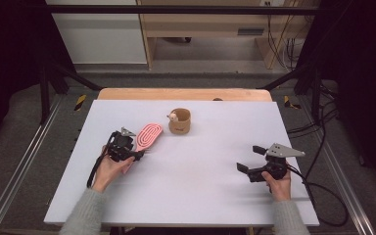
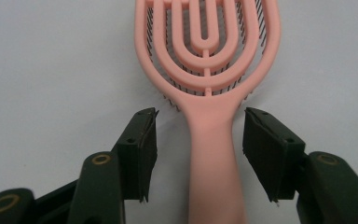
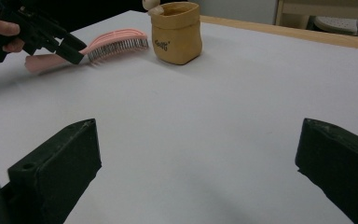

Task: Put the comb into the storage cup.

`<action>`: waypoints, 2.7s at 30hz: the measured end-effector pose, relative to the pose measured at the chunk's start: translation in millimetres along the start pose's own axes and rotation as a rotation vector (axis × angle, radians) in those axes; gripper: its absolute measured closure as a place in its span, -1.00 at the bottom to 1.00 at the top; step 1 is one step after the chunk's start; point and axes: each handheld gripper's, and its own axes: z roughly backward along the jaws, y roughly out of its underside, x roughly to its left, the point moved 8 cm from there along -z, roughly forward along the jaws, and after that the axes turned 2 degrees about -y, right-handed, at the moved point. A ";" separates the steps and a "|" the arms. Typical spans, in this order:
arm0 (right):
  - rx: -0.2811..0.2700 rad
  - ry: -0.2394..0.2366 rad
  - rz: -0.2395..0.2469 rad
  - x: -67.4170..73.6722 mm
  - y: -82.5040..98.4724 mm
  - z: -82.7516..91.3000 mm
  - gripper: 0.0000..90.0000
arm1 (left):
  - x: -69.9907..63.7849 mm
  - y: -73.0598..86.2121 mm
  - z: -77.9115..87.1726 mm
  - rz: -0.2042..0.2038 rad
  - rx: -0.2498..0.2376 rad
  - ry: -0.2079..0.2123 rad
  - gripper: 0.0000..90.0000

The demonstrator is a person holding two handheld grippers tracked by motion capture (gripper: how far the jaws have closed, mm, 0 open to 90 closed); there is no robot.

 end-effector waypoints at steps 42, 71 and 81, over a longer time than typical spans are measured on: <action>0.000 -0.001 0.001 -0.2 -0.1 0.1 -0.99 | -0.8 0.8 -4.4 0.010 0.023 -0.021 0.50; 0.000 -0.002 0.000 -0.1 -0.3 0.2 -0.99 | 3.6 -3.3 28.5 0.037 -0.095 -0.055 0.52; 0.003 -0.002 0.001 0.5 -0.4 -0.4 -0.99 | 2.7 -3.3 42.4 0.043 -0.153 -0.065 0.52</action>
